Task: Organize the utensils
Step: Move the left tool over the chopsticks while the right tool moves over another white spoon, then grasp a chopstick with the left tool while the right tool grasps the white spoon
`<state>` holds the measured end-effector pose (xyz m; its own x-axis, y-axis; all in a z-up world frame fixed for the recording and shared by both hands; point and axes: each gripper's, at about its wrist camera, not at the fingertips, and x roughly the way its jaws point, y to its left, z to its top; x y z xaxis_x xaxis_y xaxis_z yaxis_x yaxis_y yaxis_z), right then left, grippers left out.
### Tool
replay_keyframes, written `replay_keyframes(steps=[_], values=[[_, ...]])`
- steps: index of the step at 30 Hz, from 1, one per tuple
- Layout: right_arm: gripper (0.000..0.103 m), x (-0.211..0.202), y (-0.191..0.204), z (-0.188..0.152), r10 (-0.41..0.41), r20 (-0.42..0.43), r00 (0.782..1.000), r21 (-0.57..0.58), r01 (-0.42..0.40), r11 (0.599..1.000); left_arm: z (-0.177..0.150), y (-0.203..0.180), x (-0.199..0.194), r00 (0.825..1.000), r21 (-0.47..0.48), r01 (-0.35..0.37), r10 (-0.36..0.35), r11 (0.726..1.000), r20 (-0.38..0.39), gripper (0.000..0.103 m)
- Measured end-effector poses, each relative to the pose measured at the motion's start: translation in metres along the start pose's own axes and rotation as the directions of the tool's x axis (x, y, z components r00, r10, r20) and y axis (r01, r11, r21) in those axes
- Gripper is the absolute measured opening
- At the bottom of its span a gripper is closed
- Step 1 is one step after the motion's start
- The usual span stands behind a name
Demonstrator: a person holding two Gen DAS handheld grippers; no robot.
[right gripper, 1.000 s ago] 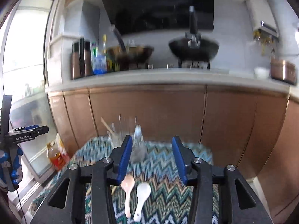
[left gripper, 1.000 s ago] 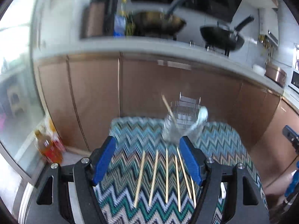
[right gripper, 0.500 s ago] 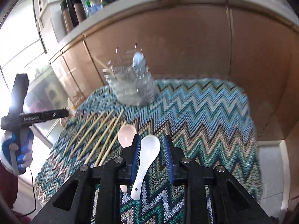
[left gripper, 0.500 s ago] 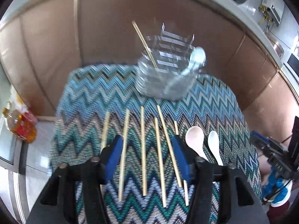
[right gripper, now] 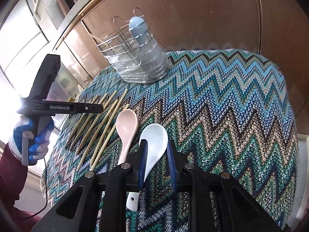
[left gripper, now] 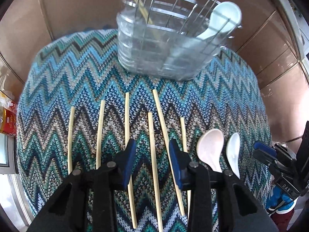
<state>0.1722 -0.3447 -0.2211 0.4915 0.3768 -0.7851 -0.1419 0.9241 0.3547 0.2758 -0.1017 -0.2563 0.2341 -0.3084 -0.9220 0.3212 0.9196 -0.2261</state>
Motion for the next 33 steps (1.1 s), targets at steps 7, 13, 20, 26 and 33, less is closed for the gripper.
replay_keyframes(steps=[7,13,20,26,33], values=[[0.021,0.012,-0.002,0.008,0.042,-0.045,0.998,-0.003,-0.042,0.999,0.006,-0.001,0.018,0.999,-0.008,-0.014,0.013,1.000,-0.042,0.023],[0.021,0.035,-0.005,0.019,0.078,-0.115,0.990,-0.004,-0.079,0.997,0.011,-0.006,0.028,0.998,0.007,-0.019,0.020,1.000,-0.067,0.020],[0.022,0.054,-0.011,0.029,0.084,-0.172,0.982,-0.011,-0.087,0.996,0.018,-0.014,0.041,0.997,0.010,-0.018,0.019,1.000,-0.076,0.019],[0.022,0.053,-0.013,0.031,0.094,-0.166,0.982,-0.041,-0.102,0.994,0.018,-0.013,0.041,0.997,0.017,-0.019,0.020,1.000,-0.077,0.019],[0.022,0.064,-0.012,0.036,0.126,-0.242,0.962,-0.070,-0.147,0.987,0.021,-0.014,0.044,0.994,0.033,-0.017,0.021,0.999,-0.108,0.019]])
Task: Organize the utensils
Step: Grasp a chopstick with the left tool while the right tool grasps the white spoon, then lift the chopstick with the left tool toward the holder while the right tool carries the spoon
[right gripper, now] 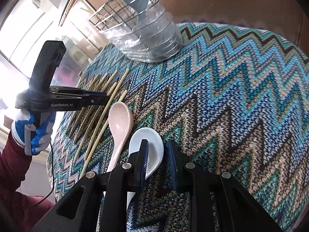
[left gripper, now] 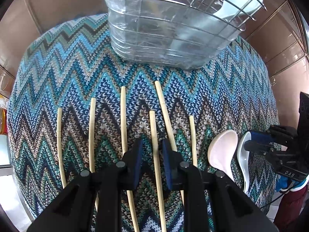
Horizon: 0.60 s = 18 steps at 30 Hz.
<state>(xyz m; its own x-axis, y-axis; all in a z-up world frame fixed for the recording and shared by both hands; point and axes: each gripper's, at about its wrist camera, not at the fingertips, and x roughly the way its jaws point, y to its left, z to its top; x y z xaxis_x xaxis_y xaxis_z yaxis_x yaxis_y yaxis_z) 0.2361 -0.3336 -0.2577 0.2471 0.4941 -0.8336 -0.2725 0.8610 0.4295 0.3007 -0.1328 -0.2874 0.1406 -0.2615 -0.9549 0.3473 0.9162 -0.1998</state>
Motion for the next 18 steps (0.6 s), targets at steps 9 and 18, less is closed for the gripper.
replay_keyframes(steps=[9,18], values=[[0.007,0.012,0.015,0.006,-0.009,-0.043,0.999,-0.071,0.006,0.997,0.010,-0.003,0.005,0.999,0.005,-0.030,0.030,1.000,-0.021,0.010],[0.005,-0.015,0.029,-0.008,-0.067,0.047,0.997,-0.070,0.070,0.995,-0.004,0.018,-0.006,0.998,-0.052,0.033,-0.031,0.998,0.050,0.005]])
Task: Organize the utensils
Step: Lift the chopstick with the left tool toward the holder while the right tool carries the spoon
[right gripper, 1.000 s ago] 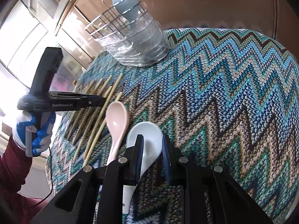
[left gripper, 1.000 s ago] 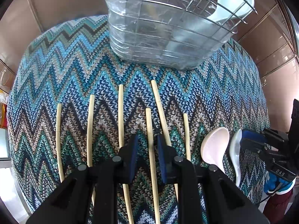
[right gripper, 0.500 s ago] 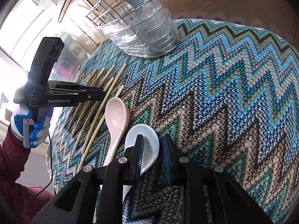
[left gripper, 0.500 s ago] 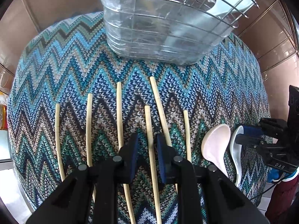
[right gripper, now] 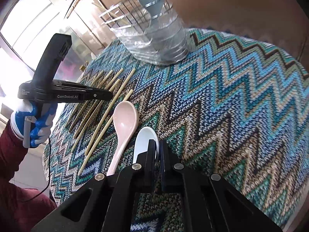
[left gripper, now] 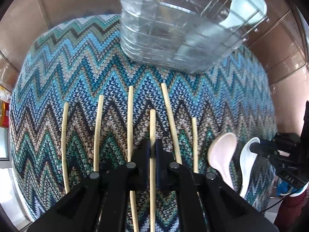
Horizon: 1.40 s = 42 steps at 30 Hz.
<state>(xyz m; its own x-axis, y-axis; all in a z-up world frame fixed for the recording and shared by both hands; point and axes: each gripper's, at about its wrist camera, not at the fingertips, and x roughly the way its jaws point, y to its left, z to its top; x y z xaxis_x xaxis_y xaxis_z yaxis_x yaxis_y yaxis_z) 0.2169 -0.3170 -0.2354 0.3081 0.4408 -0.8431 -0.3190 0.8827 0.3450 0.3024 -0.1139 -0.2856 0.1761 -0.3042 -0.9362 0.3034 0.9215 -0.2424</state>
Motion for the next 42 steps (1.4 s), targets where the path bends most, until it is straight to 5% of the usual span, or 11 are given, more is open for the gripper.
replay_keyframes(steps=[9,25,29,36,39,42], values=[[0.005,-0.059,0.027,-0.028,-0.122,0.141,0.983,-0.011,0.124,0.992,-0.036,0.005,-0.059,0.986,0.018,0.067,-0.068,0.998,0.150,0.005],[0.005,-0.153,0.084,-0.071,-0.227,0.363,0.904,0.046,0.226,0.973,-0.098,-0.019,-0.174,0.912,0.043,0.097,-0.106,0.994,0.396,0.005],[0.005,-0.174,0.106,-0.060,-0.255,0.439,0.862,0.038,0.266,0.963,-0.098,-0.023,-0.213,0.862,0.050,0.102,-0.113,0.994,0.494,0.005],[0.005,-0.190,0.128,-0.011,-0.273,0.570,0.775,0.053,0.297,0.953,-0.066,-0.035,-0.264,0.749,0.047,0.108,-0.113,0.993,0.652,0.005],[0.005,-0.192,0.138,0.023,-0.289,0.635,0.716,0.056,0.331,0.942,-0.042,-0.040,-0.275,0.697,0.037,0.090,-0.089,0.995,0.712,0.005],[0.005,-0.188,0.141,0.054,-0.298,0.689,0.660,0.063,0.355,0.933,-0.013,-0.041,-0.281,0.624,0.010,0.086,-0.062,0.996,0.779,0.005]])
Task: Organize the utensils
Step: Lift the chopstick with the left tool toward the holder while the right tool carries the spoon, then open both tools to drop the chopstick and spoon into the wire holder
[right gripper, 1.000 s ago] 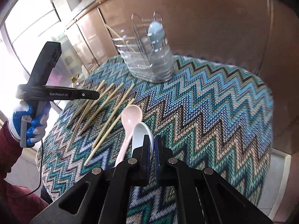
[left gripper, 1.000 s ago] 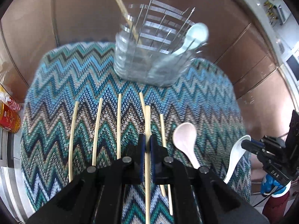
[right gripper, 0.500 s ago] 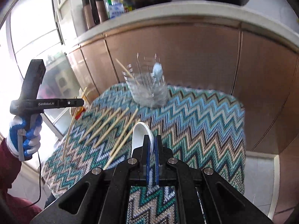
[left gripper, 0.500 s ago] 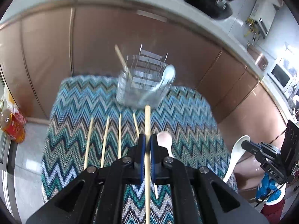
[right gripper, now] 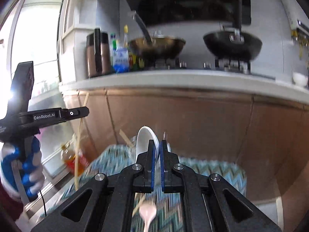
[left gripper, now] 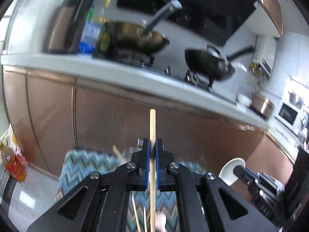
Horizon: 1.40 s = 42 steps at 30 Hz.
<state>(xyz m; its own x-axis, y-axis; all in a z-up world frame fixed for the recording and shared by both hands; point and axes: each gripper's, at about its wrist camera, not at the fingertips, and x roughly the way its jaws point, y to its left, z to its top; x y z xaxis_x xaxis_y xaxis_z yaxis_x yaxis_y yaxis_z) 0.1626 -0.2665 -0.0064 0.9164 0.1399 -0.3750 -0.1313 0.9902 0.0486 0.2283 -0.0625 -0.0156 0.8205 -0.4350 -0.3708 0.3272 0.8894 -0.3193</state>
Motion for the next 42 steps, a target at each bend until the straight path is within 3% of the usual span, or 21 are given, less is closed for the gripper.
replay_keyframes(steps=[4,9,15,24,27,29,35,42], values=[[0.005,0.044,0.004,0.010,-0.040,0.067,0.997,-0.006,0.040,0.999,0.015,0.001,0.033,0.991,-0.020,-0.044,0.046,0.999,0.126,0.005],[0.005,0.096,0.000,0.003,-0.098,0.080,0.992,-0.032,0.101,0.994,0.020,0.007,0.083,0.968,-0.033,-0.109,0.114,0.993,0.224,0.005],[0.005,0.136,-0.010,-0.018,-0.138,0.080,0.987,-0.045,0.141,0.989,0.009,0.014,0.136,0.957,-0.034,-0.155,0.159,0.987,0.244,0.005],[0.006,0.164,-0.011,-0.049,-0.156,0.067,0.985,-0.072,0.161,0.984,-0.023,0.020,0.166,0.943,-0.013,-0.208,0.204,0.978,0.264,0.006],[0.009,0.167,-0.010,-0.060,-0.157,0.052,0.986,-0.066,0.160,0.985,-0.030,0.021,0.165,0.945,0.004,-0.214,0.206,0.977,0.255,0.008],[0.016,0.166,-0.008,-0.062,-0.162,0.053,0.985,-0.071,0.165,0.984,-0.030,0.019,0.159,0.945,0.016,-0.213,0.202,0.977,0.258,0.017],[0.017,0.135,-0.005,-0.048,-0.166,0.091,0.982,-0.060,0.172,0.983,-0.015,0.018,0.118,0.937,0.037,-0.220,0.201,0.975,0.286,0.030],[0.018,0.073,-0.002,-0.018,-0.182,0.150,0.972,-0.026,0.188,0.982,0.012,0.013,0.038,0.909,0.071,-0.271,0.230,0.960,0.348,0.038]])
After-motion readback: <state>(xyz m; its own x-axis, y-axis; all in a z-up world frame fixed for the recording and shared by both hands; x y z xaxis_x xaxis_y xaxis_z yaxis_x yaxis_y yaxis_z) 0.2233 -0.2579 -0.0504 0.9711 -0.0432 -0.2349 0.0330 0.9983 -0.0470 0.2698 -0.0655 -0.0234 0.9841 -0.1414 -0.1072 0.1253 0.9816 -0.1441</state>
